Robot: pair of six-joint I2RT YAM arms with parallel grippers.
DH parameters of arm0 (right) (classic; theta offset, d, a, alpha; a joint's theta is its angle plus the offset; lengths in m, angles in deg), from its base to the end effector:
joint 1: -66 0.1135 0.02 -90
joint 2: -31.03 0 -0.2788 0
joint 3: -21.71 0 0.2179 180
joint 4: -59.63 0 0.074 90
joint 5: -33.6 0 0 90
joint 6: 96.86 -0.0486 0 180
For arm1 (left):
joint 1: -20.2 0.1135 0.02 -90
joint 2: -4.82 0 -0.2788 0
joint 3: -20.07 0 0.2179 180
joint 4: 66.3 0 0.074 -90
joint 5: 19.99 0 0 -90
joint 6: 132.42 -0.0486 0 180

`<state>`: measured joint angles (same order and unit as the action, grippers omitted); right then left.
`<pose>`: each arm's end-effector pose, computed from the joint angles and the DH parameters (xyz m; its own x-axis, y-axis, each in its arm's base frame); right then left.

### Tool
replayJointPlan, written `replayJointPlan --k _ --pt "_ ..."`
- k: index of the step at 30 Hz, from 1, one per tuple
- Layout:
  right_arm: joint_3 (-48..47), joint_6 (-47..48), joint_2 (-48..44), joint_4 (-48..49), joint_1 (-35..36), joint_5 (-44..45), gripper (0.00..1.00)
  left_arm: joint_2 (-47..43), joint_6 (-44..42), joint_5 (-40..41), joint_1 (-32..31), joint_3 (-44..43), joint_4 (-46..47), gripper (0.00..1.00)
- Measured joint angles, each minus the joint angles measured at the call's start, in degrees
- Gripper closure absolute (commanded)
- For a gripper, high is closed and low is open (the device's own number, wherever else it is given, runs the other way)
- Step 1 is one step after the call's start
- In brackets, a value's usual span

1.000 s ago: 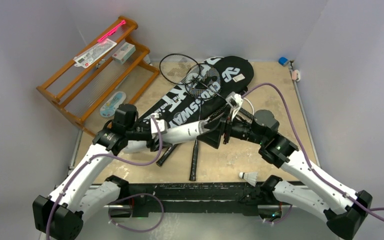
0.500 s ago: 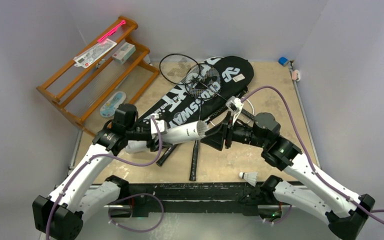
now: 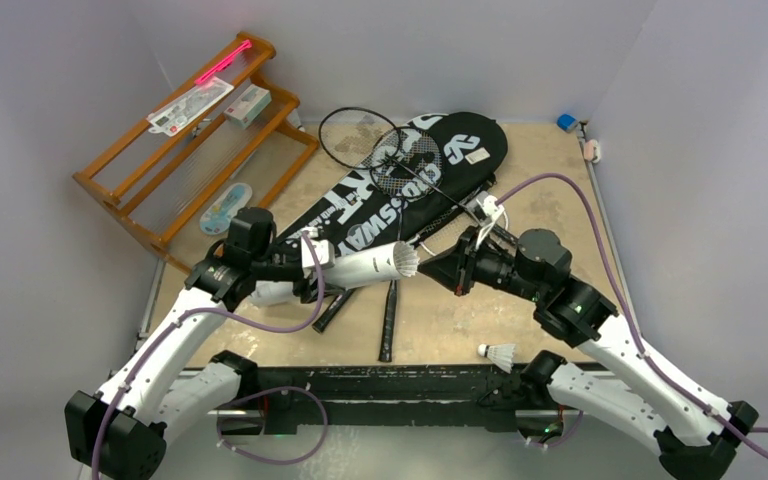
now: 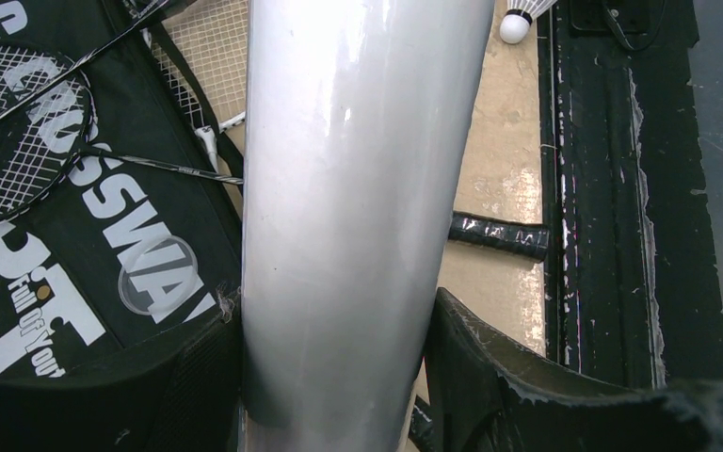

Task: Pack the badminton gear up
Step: Place the shuttlecock at the shuttle tube.

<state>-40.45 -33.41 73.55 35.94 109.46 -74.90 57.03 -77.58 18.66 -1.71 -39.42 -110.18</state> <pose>0.0907 0.1072 0.3667 -0.4401 0.1669 -0.8823 -0.7661 0.4427 0.4659 0.1241 -0.0908 0.2992 0.0169 0.3808 -0.9245 0.9846 0.1543 0.0816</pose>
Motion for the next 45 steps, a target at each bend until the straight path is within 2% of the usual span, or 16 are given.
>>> replayJointPlan --k 11,22,29,38,45 --pt "-2.2 0.0 5.1 -0.5 0.0 3.8 1.0 0.0 0.0 -0.3 0.0 0.0 0.0 0.65" --pt "-2.2 -0.7 7.8 3.6 0.0 3.8 1.0 0.0 0.0 -0.6 0.0 0.0 0.0 0.65" --pt "-2.2 -0.9 6.9 3.1 0.0 3.4 1.0 0.0 0.0 -0.8 0.0 0.0 0.0 0.65" --pt "-2.2 -0.9 -0.3 1.7 0.0 8.1 1.0 0.0 0.0 -0.8 0.0 0.0 0.0 0.65" --pt "-2.2 -1.2 1.9 1.2 0.0 9.7 1.0 0.0 0.0 -0.8 0.0 0.0 0.0 0.65"
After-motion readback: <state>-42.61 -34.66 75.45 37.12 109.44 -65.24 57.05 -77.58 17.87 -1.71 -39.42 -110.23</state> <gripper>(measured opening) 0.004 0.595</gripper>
